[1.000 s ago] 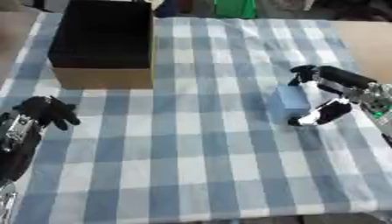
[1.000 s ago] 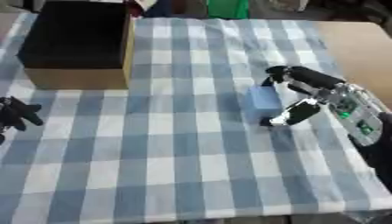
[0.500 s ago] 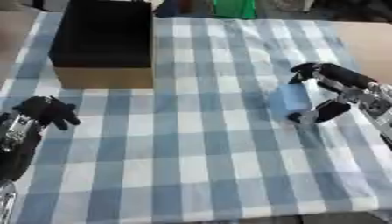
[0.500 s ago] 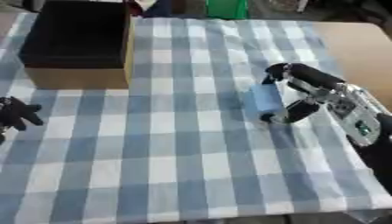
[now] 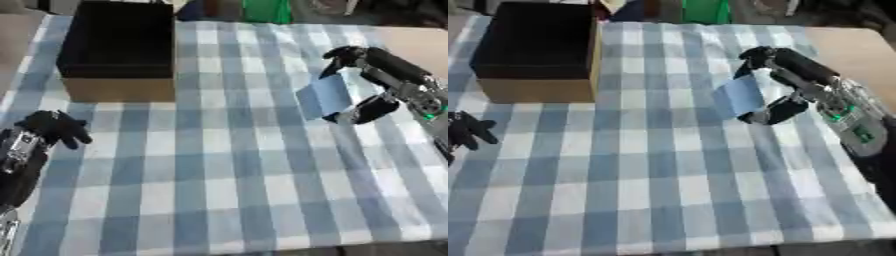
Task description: Pick up objects on the table and place them in the box.
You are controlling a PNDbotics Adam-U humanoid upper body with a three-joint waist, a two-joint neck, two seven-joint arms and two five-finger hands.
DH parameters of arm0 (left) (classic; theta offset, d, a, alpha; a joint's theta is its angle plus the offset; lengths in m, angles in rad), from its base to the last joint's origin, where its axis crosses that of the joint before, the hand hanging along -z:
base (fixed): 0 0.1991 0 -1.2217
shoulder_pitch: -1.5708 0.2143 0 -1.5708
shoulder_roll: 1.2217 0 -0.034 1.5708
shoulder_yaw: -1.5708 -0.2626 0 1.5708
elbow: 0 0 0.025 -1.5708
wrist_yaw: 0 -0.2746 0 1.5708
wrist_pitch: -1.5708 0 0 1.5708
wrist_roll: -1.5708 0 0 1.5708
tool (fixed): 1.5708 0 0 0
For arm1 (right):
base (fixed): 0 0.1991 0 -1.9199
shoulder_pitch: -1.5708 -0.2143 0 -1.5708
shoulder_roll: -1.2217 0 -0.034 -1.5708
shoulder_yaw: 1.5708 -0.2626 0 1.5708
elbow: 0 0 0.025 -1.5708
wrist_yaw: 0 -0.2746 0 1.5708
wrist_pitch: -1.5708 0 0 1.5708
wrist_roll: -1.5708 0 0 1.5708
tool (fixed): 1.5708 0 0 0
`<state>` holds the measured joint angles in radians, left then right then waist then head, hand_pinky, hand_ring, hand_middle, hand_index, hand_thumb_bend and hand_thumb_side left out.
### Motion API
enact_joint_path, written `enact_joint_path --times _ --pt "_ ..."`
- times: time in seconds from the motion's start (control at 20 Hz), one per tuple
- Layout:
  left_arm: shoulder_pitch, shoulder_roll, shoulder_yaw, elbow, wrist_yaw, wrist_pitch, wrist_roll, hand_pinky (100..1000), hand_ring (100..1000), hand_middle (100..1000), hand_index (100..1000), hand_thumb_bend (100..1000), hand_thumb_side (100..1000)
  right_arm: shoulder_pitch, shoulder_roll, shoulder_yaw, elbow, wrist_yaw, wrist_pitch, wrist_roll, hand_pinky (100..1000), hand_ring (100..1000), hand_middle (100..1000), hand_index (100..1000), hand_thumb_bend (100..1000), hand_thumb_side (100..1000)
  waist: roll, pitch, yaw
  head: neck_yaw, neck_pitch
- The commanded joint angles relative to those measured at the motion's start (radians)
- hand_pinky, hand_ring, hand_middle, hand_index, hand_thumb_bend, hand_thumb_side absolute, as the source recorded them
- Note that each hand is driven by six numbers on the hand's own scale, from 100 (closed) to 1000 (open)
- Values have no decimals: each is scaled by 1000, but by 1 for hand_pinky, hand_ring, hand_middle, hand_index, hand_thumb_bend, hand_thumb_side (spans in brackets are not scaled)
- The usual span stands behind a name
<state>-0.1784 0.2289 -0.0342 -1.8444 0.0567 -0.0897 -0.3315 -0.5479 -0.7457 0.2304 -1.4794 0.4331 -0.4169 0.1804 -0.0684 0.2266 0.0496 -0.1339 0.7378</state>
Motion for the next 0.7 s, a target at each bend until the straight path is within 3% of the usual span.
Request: enact_joint_path --times 0.05,0.4,0.7 --pt "-4 16 -4 -11 0 -1 -3 864 544 494 431 183 888 -49 -51 0 -67 -38 2 15 721 875 430 608 399 100 1 -22 2 -3 -2" --pt "-5 21 -11 -9 -2 -3 -16 865 546 495 433 182 891 -187 -43 18 -78 -91 11 51 724 863 440 612 394 100 -7 -29 25 -12 -6" --pt "-27 22 -34 -10 9 -2 -42 865 546 495 433 181 887 -329 28 13 70 -119 33 78 718 872 442 624 396 100 -15 -24 64 -30 -25"
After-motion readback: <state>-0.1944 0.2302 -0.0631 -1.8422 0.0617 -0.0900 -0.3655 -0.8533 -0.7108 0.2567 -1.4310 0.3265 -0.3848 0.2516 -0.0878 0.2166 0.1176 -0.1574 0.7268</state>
